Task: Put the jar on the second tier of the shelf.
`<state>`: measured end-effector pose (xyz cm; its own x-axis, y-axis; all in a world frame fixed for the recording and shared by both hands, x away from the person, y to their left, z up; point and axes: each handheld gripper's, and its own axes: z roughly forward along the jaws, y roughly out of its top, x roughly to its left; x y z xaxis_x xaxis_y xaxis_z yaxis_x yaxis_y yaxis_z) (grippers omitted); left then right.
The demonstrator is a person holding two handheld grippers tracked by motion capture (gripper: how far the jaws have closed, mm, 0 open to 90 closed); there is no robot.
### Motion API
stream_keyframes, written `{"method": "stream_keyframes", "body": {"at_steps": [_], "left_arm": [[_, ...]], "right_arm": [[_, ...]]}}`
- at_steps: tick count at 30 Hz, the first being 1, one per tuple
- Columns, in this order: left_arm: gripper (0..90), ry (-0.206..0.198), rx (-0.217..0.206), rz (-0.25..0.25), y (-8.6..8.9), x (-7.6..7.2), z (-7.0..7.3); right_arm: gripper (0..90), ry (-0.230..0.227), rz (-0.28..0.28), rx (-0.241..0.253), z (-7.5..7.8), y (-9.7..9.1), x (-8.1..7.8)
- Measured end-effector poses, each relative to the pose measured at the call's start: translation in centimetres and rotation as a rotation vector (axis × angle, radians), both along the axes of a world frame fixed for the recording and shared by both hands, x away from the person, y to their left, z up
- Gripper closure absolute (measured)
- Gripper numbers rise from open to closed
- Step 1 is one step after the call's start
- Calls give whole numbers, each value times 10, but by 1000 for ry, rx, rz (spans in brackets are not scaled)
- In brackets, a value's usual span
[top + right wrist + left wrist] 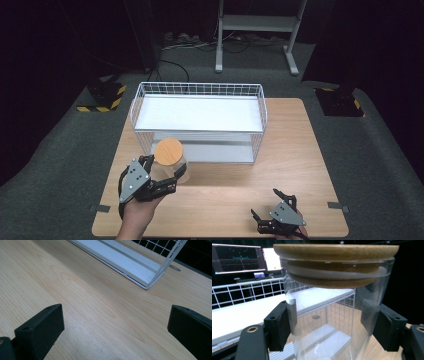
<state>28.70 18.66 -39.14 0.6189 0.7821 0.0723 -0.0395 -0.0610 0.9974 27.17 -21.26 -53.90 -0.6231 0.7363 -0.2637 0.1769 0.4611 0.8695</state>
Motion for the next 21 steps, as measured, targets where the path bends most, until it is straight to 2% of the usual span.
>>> {"method": "stream_keyframes", "body": {"at_steps": [9, 21], "left_arm": [[261, -28, -8, 7, -2, 10, 14], [261, -41, -23, 20, -2, 23, 26]], "right_arm": [[2, 1, -4, 5, 0, -1, 0], [2, 0, -3, 3, 0, 0, 0]]}}
